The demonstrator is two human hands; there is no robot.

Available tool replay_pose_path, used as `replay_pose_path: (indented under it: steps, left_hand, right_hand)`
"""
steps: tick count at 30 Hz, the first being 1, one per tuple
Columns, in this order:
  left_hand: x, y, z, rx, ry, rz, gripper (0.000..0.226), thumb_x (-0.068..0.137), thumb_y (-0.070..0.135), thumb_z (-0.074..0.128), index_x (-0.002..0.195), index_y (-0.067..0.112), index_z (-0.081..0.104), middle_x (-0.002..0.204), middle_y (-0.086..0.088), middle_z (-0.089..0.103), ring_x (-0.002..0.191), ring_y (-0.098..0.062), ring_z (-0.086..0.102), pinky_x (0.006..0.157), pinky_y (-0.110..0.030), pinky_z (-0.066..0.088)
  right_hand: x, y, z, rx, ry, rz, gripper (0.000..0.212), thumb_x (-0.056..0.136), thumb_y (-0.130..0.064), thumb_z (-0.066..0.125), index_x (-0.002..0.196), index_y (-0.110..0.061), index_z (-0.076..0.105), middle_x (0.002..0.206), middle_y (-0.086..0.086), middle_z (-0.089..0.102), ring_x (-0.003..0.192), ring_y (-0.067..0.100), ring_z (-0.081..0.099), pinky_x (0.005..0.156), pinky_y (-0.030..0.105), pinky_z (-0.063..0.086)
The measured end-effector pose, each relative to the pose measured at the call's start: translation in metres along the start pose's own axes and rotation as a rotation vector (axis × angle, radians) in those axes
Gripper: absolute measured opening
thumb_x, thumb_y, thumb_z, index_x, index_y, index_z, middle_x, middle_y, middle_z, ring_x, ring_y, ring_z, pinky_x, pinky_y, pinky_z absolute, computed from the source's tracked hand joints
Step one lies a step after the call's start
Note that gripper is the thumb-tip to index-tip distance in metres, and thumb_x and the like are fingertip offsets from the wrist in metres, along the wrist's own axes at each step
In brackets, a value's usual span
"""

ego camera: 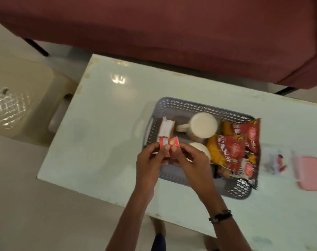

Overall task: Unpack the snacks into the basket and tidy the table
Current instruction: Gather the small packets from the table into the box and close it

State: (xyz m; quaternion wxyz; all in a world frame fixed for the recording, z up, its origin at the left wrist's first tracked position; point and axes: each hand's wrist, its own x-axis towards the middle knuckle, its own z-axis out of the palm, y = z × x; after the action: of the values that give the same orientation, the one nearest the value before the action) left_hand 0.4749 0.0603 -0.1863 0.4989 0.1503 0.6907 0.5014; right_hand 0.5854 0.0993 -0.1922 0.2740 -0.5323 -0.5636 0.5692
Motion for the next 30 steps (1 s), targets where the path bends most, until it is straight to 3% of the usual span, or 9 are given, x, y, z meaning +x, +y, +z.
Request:
replay_pose_path:
  steps: [3,6,14,19,22,23,27,28,30]
  left_hand:
    - [-0.028,-0.012,0.063,-0.061,-0.076,-0.025,0.021,0.088,0.014,0.061,0.104,0.003,0.069,0.094,-0.014,0.072,0.083,-0.018,0.068,0.076,-0.029,0.056]
    - [-0.056,-0.028,0.124,-0.076,-0.151,-0.043,0.019,0.087,0.011,0.062,0.102,0.002,0.069,0.089,-0.009,0.073,0.078,-0.013,0.07,0.069,-0.021,0.057]
    - [-0.085,-0.061,0.287,0.221,-0.179,0.12,0.015,0.084,0.025,0.068,0.086,0.01,0.072,0.077,-0.006,0.073,0.071,-0.019,0.07,0.064,-0.033,0.06]
    - [-0.066,-0.085,0.324,0.389,-0.008,0.09,0.027,0.085,0.025,0.067,0.105,0.007,0.064,0.101,-0.007,0.069,0.089,-0.02,0.066,0.079,-0.035,0.054]
    - [-0.064,-0.095,0.313,0.448,0.06,0.11,0.025,0.087,0.019,0.063,0.109,0.008,0.062,0.104,-0.006,0.067,0.09,-0.017,0.063,0.073,-0.02,0.049]
    - [-0.063,-0.098,0.309,0.456,0.062,0.113,0.022,0.087,0.016,0.062,0.107,0.007,0.062,0.103,-0.007,0.068,0.089,-0.017,0.063,0.07,-0.015,0.047]
    - [-0.064,-0.104,0.3,0.504,0.042,0.121,0.019,0.087,0.009,0.059,0.106,0.005,0.064,0.104,-0.009,0.068,0.088,-0.014,0.061,0.07,-0.008,0.043]
    - [-0.064,-0.104,0.3,0.508,0.036,0.122,0.019,0.087,0.009,0.059,0.106,0.006,0.064,0.104,-0.009,0.068,0.086,-0.011,0.06,0.071,-0.009,0.044]
    - [-0.062,-0.104,0.304,0.496,0.023,0.109,0.019,0.088,0.009,0.059,0.106,0.009,0.063,0.105,-0.006,0.067,0.085,-0.006,0.059,0.076,-0.019,0.052]
  right_hand:
    - [-0.019,0.011,-0.066,-0.034,0.08,0.038,0.016,0.093,-0.02,0.057,0.099,-0.017,0.071,0.08,0.0,0.072,0.072,0.01,0.068,0.065,0.025,0.055]
    - [-0.04,0.028,-0.13,-0.058,0.226,0.102,0.01,0.09,-0.024,0.061,0.091,-0.022,0.071,0.079,-0.002,0.073,0.07,0.01,0.068,0.064,0.028,0.055]
    - [-0.072,0.084,-0.268,-0.049,0.585,0.278,0.017,0.093,-0.028,0.056,0.094,-0.019,0.071,0.082,-0.006,0.074,0.078,0.01,0.07,0.072,0.027,0.057]
    - [-0.066,0.103,-0.302,-0.145,0.573,0.305,0.016,0.093,-0.027,0.057,0.097,-0.017,0.069,0.083,0.001,0.072,0.075,0.016,0.069,0.066,0.013,0.052]
    - [-0.056,0.102,-0.305,-0.201,0.562,0.242,0.018,0.092,-0.02,0.059,0.103,-0.01,0.069,0.091,0.006,0.071,0.08,0.021,0.067,0.077,0.037,0.057]
    - [-0.051,0.1,-0.304,-0.195,0.543,0.217,0.017,0.092,-0.018,0.059,0.103,-0.011,0.069,0.092,0.005,0.07,0.08,0.019,0.067,0.077,0.039,0.058]
    - [-0.028,0.098,-0.297,-0.196,0.4,0.089,0.018,0.092,-0.025,0.061,0.108,-0.022,0.068,0.091,-0.011,0.064,0.083,-0.009,0.062,0.071,0.006,0.05]
    - [-0.024,0.103,-0.297,-0.233,0.386,0.107,0.024,0.092,-0.026,0.06,0.114,-0.019,0.065,0.099,-0.007,0.065,0.089,-0.01,0.06,0.077,0.007,0.049]
    - [-0.019,0.116,-0.303,-0.347,0.422,0.165,0.033,0.092,-0.022,0.059,0.125,-0.013,0.058,0.121,0.004,0.062,0.11,0.009,0.057,0.094,0.025,0.049]
